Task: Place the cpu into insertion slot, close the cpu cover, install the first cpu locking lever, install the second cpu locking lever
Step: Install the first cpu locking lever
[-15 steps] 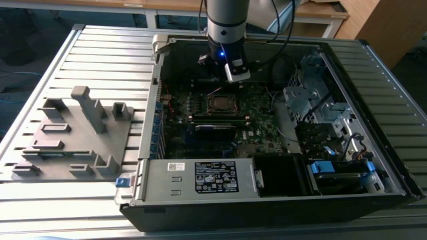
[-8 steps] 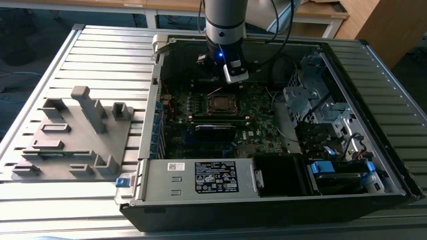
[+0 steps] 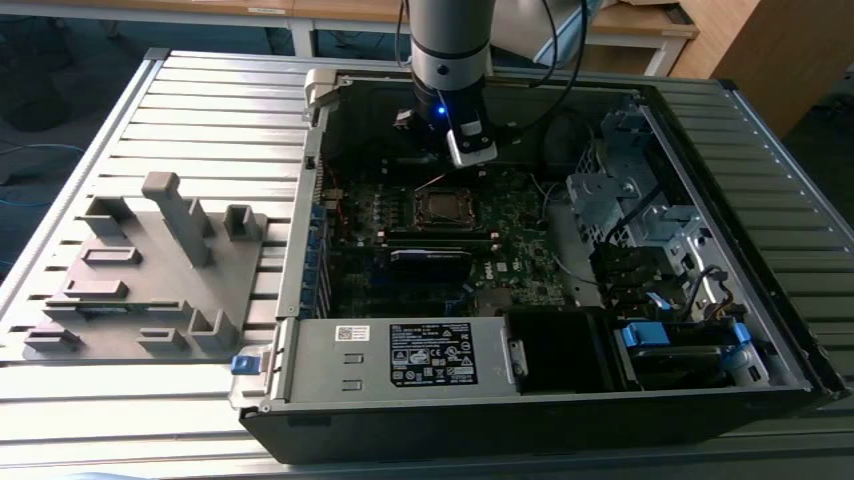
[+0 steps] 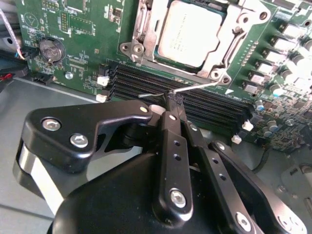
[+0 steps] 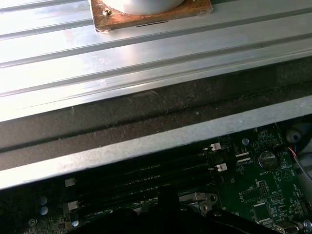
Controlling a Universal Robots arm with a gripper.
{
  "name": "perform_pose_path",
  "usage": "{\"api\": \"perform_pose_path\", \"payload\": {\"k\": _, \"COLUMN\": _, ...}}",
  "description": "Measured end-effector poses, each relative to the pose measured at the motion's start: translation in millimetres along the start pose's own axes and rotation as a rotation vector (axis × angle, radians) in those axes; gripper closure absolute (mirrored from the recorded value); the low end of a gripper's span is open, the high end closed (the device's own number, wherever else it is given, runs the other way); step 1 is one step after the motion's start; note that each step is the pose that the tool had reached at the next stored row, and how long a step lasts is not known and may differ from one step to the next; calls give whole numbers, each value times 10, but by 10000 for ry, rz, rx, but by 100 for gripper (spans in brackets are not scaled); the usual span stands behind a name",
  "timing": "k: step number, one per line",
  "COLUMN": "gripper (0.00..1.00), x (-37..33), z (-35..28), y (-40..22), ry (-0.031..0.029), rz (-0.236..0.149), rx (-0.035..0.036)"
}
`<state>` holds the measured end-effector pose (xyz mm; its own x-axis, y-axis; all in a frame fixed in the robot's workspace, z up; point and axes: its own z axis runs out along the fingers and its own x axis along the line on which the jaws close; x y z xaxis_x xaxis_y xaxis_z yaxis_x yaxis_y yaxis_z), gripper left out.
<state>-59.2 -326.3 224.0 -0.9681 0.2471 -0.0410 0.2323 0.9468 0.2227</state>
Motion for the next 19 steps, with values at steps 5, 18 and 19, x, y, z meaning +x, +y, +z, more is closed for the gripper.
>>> {"api": "perform_pose_path", "payload": {"k": 5, "gripper": 89, "x": -1, "z": 4, "y": -4, "ry": -9, "rz": 42, "rx": 3}}
{"api": "perform_pose_path", "payload": {"k": 18, "gripper": 89, "x": -10, "z": 13, "y": -3, "ry": -113, "rz": 488, "rx": 22}}
{"api": "perform_pose_path", "payload": {"k": 19, "gripper": 89, "x": -10, "z": 13, "y": -3, "ry": -124, "rz": 486, "rx": 20}}
